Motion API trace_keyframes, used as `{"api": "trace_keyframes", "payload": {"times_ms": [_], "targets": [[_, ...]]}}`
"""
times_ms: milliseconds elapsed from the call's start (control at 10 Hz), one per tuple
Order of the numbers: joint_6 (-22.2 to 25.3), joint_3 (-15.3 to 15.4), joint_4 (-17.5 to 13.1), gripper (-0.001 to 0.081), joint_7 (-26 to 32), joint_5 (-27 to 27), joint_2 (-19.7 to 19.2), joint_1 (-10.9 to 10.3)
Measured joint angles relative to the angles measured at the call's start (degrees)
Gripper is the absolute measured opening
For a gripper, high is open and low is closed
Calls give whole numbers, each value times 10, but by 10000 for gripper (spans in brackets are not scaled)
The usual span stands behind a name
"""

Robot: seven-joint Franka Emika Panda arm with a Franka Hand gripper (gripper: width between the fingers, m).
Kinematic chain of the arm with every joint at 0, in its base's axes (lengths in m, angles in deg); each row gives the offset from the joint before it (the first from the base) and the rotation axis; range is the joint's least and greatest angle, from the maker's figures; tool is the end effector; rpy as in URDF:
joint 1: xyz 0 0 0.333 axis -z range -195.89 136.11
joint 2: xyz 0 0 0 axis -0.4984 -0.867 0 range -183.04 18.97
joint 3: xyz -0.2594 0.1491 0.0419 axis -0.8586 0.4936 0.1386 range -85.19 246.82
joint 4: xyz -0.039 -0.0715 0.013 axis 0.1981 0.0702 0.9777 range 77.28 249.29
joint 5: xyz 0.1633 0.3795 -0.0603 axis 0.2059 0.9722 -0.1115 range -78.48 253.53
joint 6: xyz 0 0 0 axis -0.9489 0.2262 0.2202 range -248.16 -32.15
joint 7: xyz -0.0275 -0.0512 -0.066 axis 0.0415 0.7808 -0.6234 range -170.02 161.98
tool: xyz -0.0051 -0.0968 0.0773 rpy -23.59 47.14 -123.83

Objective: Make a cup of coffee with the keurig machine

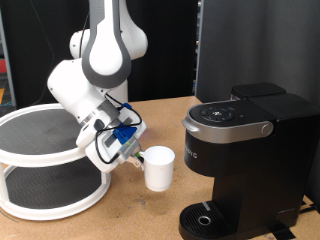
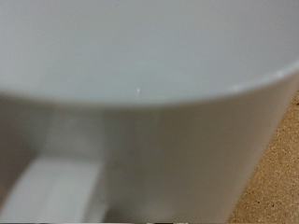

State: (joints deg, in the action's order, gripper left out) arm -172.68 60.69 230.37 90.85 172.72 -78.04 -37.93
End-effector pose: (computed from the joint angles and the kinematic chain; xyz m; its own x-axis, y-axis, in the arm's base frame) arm 0.3819 -0.0638 0.1756 0.8672 -0.0461 0.4959 0.2598 -0.8076 -0.5294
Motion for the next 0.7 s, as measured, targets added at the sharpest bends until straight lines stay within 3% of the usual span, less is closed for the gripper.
{"api": "trace_keyframes", "payload": {"times_ms": [300,700], "targets": [[-14,10,-1,72,-1,19,4,0],[-36,44,-16,72,21,90,-5,-8]]}}
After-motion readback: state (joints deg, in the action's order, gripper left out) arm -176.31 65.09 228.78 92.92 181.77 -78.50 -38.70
